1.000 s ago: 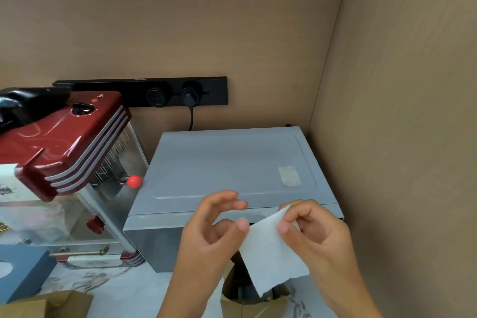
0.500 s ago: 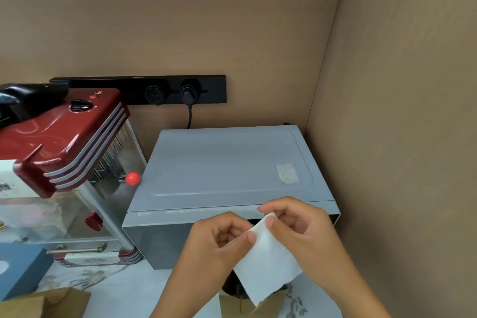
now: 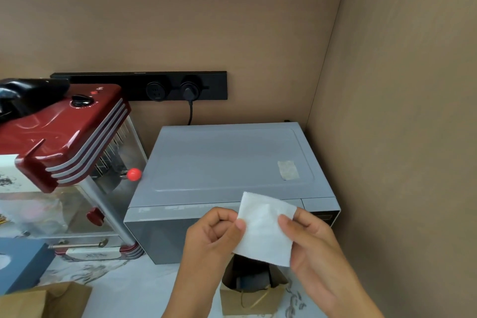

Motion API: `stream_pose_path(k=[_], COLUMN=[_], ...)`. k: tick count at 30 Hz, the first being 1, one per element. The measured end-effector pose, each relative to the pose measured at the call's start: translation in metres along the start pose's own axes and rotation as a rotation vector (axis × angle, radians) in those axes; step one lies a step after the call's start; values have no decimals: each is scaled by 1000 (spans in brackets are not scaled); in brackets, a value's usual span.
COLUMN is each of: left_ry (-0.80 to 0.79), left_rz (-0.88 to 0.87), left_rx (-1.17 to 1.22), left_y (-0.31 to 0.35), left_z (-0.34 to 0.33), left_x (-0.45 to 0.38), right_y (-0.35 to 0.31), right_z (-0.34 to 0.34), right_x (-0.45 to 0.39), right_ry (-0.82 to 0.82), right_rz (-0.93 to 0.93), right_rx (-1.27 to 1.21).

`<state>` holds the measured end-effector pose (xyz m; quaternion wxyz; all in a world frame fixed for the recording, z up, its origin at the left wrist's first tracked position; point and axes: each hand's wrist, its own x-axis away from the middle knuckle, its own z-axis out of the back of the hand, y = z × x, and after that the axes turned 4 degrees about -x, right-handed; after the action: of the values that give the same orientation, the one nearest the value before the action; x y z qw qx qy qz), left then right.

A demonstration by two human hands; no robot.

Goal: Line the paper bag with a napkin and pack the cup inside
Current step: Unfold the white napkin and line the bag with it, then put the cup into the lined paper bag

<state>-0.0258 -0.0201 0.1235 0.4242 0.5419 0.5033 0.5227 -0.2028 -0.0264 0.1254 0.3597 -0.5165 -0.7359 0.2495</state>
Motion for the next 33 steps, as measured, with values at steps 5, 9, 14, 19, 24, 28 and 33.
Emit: stream_pose_path(k=[5, 9, 14, 19, 24, 28, 33], left_ry=[-22, 112, -25, -60, -38, -28, -84], left_rz=[41, -61, -14, 7, 42, 114, 116], left_rx=[-48, -498, -934, -969, -894, -960, -894], left_y=[-10, -30, -61, -78, -85, -83, -83], left_z=[-3, 8, 17, 14, 24, 35, 39], left_x=[-2, -3, -4, -10, -3, 2, 6], right_y=[-5, -15, -12, 18, 35, 40, 58], right_z=[2, 11, 7, -18, -37, -32, -14], right_x=[5, 10, 6, -15, -36, -43, -63], right_ry=[-26, 82, -12, -140, -147, -189, -194], right_rz=[28, 152, 37, -127, -272, -312, -514], right_rx=[184, 569, 1333, 1682, 1897, 1913, 1832])
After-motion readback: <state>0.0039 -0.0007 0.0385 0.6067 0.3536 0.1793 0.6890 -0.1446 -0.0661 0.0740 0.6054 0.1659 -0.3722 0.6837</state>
